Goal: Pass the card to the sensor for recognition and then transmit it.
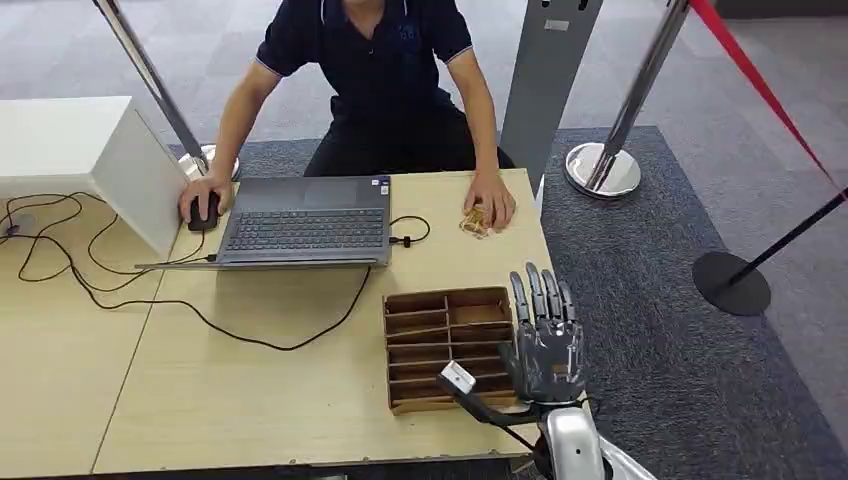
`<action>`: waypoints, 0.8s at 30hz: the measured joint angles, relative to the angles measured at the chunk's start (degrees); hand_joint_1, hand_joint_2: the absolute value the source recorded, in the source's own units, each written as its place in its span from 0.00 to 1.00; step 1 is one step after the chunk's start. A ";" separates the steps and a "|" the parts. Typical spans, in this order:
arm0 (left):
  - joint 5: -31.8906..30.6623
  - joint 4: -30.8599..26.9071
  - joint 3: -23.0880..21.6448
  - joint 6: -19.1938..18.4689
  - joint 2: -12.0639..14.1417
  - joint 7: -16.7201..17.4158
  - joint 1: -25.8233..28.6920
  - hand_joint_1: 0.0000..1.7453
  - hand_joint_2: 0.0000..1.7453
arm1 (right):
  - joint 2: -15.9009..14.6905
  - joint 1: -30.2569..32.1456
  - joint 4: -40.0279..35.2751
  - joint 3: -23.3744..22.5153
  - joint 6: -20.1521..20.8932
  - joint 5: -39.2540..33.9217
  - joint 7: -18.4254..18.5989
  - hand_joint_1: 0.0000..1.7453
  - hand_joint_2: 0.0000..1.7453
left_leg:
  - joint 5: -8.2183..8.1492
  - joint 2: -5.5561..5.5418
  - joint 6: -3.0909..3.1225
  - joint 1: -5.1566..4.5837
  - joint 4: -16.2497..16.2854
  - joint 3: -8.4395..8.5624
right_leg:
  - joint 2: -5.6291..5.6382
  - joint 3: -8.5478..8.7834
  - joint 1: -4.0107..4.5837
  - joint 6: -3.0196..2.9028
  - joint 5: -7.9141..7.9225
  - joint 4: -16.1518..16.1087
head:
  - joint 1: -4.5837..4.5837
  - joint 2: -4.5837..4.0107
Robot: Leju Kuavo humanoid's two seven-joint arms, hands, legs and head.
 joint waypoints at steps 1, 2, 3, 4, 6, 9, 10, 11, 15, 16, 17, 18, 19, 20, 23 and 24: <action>0.00 0.02 0.00 0.00 0.00 0.00 -0.02 0.00 1.00 | 0.00 0.00 0.00 0.00 0.02 0.00 0.00 0.00 1.00 | 0.00 0.00 0.00 0.00 0.00 0.01 | 0.00 0.00 0.00 0.00 0.00 0.00 | 0.00 -0.02; 0.00 0.02 0.00 0.00 0.00 0.00 -0.02 0.00 1.00 | 0.00 0.00 0.00 0.00 0.04 0.00 0.00 0.01 1.00 | 0.00 0.00 0.00 0.00 0.00 0.01 | 0.00 0.01 0.00 0.00 0.00 0.00 | 0.00 0.00; 0.00 0.02 0.00 0.00 0.00 0.00 -0.02 0.00 1.00 | 0.00 0.00 -0.02 0.00 0.04 0.00 0.00 0.01 1.00 | 0.00 0.00 0.00 0.00 0.00 0.01 | 0.00 0.00 0.00 0.00 0.00 0.00 | 0.00 0.00; 0.00 0.02 0.00 0.00 0.00 0.00 -0.01 0.00 1.00 | 0.02 0.00 -0.02 0.00 0.06 0.00 0.00 0.01 1.00 | 0.00 0.00 0.00 0.00 0.00 0.01 | 0.00 0.00 0.00 0.00 0.00 0.00 | 0.00 -0.02; 0.00 0.02 0.00 0.00 0.00 0.00 -0.01 0.00 1.00 | 0.02 0.00 -0.02 0.00 0.04 -0.02 0.00 0.04 1.00 | 0.00 0.00 0.00 0.00 0.00 0.01 | 0.00 0.00 0.00 0.00 0.00 0.00 | 0.00 0.00; 0.00 0.00 0.00 0.00 0.00 0.00 -0.02 0.00 1.00 | 0.02 0.00 -0.02 0.00 0.04 -0.02 0.00 0.04 1.00 | 0.00 0.00 0.00 0.00 0.00 0.01 | 0.00 0.00 0.00 0.00 0.00 0.00 | 0.00 0.00; 0.00 0.00 0.00 0.00 0.00 0.00 -0.03 0.00 1.00 | 0.02 0.00 -0.02 0.00 0.02 -0.02 0.00 0.05 1.00 | 0.00 0.00 0.00 0.00 0.00 0.01 | 0.00 0.00 0.00 0.00 0.00 0.00 | 0.00 -0.02; 0.00 0.00 0.00 0.00 0.00 0.00 -0.02 0.00 1.00 | 0.02 0.00 -0.02 0.00 0.02 -0.04 0.00 0.10 1.00 | 0.00 0.00 0.00 0.00 0.00 0.00 | 0.00 0.00 0.00 0.00 0.00 0.00 | 0.00 0.00; 0.00 0.02 0.00 0.00 0.00 0.00 -0.03 0.00 1.00 | 0.02 0.00 -0.02 0.00 -0.04 -0.07 0.00 0.17 1.00 | 0.00 0.00 0.00 0.00 0.00 0.00 | 0.00 0.01 0.00 0.00 0.00 0.00 | 0.00 0.00; 0.00 0.02 0.02 0.00 0.00 0.00 -0.04 0.00 1.00 | 0.02 0.00 -0.02 0.00 -0.11 -0.07 0.00 0.17 1.00 | 0.00 0.00 0.00 0.00 0.00 0.00 | 0.00 0.00 0.00 0.00 0.00 0.00 | 0.00 0.00; 0.00 0.00 0.02 0.00 0.00 0.00 -0.05 0.00 1.00 | 0.04 0.00 -0.02 0.00 -0.13 -0.07 0.00 0.17 1.00 | 0.00 0.00 0.00 0.00 0.00 0.01 | 0.00 0.00 0.00 0.00 0.00 0.00 | 0.00 0.00; 0.00 0.02 0.04 0.00 0.00 0.00 -0.05 0.00 1.00 | 0.04 0.00 -0.02 0.00 -0.20 -0.07 0.00 0.17 1.00 | 0.00 0.00 0.00 0.00 0.00 0.00 | 0.00 0.00 0.00 0.00 0.00 0.00 | 0.00 0.00; 0.00 0.02 0.04 0.00 0.00 -0.04 -0.07 0.00 1.00 | 0.07 0.00 -0.02 0.00 -0.24 -0.07 0.00 0.17 1.00 | 0.00 0.00 0.00 0.00 0.00 0.00 | 0.00 0.00 0.00 0.00 0.00 0.00 | 0.00 0.00; 0.00 0.02 0.07 0.00 -0.02 -0.11 -0.09 0.00 1.00 | 0.07 0.00 0.00 0.00 -0.28 -0.07 0.00 0.19 1.00 | 0.00 0.00 0.00 0.00 0.00 0.00 | 0.00 0.00 0.00 0.00 0.00 0.00 | 0.00 0.00; 0.00 0.02 0.07 0.00 -0.02 -0.15 -0.11 0.00 1.00 | 0.11 -0.01 -0.02 0.00 -0.31 0.00 0.00 0.18 1.00 | 0.00 0.00 0.00 0.00 0.00 0.01 | 0.00 0.01 0.00 0.00 0.00 0.00 | 0.00 0.00; 0.00 0.02 0.07 0.00 -0.02 -0.18 -0.10 0.00 1.00 | 0.13 -0.01 -0.02 0.00 -0.33 0.00 0.00 0.19 1.00 | 0.00 0.00 0.00 0.00 0.00 0.01 | 0.00 0.01 0.00 0.00 0.00 0.00 | 0.00 0.00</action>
